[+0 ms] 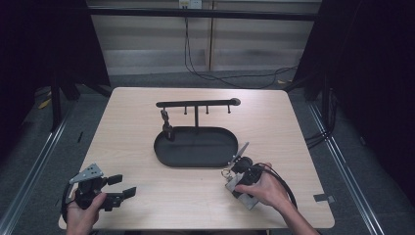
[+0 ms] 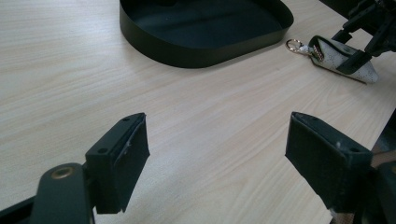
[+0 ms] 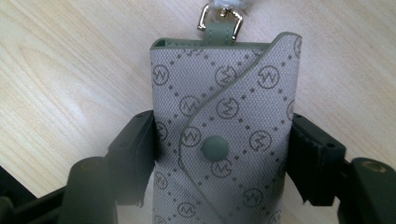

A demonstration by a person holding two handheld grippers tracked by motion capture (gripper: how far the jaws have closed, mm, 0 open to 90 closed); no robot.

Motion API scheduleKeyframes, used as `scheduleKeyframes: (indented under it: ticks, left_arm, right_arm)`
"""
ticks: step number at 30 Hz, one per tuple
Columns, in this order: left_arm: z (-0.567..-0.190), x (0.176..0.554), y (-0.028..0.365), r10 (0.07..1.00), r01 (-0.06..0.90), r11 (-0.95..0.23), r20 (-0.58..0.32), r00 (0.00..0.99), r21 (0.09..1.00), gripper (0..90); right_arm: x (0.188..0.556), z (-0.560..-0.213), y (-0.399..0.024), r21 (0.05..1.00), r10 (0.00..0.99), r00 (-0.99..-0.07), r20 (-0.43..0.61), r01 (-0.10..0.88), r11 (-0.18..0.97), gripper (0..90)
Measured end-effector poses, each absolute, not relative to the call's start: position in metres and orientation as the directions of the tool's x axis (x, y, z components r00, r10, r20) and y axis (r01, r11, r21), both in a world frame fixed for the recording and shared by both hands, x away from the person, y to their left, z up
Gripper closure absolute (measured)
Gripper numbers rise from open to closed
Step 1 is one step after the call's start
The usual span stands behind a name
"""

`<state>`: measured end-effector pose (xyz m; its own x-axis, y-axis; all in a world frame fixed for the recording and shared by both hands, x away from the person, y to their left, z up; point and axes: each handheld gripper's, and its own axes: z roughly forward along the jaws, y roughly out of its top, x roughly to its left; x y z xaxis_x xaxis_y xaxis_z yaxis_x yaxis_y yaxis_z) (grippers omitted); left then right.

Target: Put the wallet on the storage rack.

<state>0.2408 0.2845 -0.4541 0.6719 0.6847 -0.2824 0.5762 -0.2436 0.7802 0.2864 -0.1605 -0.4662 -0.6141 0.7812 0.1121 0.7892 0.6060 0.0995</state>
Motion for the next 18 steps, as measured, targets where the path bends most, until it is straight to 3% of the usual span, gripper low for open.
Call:
scheduleKeyframes:
  ticks: [18]
  left_arm:
    - [-0.456, 0.243, 0.283, 0.686, 0.580, -0.258, -0.276, 0.673, 0.772, 21.1]
  right_arm:
    - [0.289, -0.446, -0.171, 0.114, 0.801, -0.581, 0.146, 0.814, 0.569, 34.2]
